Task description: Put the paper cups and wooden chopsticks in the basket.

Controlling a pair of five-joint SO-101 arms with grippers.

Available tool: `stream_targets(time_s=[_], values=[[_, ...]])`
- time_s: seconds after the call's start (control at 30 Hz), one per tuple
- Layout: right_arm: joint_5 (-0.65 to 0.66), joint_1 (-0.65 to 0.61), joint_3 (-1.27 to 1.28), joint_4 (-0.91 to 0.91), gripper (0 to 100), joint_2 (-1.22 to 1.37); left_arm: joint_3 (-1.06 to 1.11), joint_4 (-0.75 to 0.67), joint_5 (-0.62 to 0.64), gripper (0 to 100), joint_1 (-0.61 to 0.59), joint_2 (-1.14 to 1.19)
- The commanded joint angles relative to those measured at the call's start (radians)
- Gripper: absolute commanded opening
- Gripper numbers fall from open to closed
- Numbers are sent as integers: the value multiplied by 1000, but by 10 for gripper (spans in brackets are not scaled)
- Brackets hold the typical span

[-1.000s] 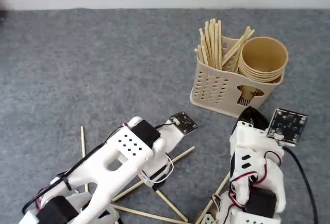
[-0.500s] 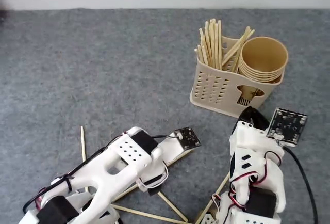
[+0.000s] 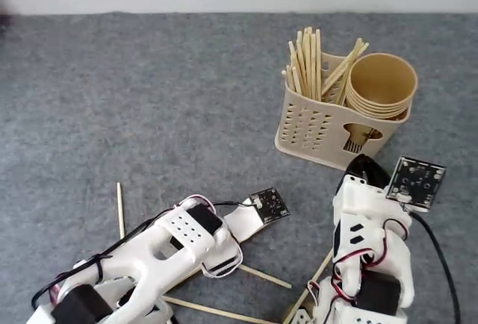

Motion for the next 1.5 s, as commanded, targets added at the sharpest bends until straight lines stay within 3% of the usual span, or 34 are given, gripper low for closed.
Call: stream_targets(time_s=[0.0,0.5,0.77,0.93,1.23,1.47], values=[[-8,13,-29,-25,9,-10,-4,-41,26,13,0,-20],[-8,13,-29,-25,9,-10,-82,8,49,13,-37,-32],[-8,13,-29,-25,9,-10,-395,304,58,12,-157,-32],[-8,13,-29,-25,9,-10,-572,414,58,12,-187,-32],[-8,8,-29,-25,9,-10,-954,532,68,12,-187,-32],[-8,8,-28,-25,9,-10,-1271,526,233,12,-181,-21]])
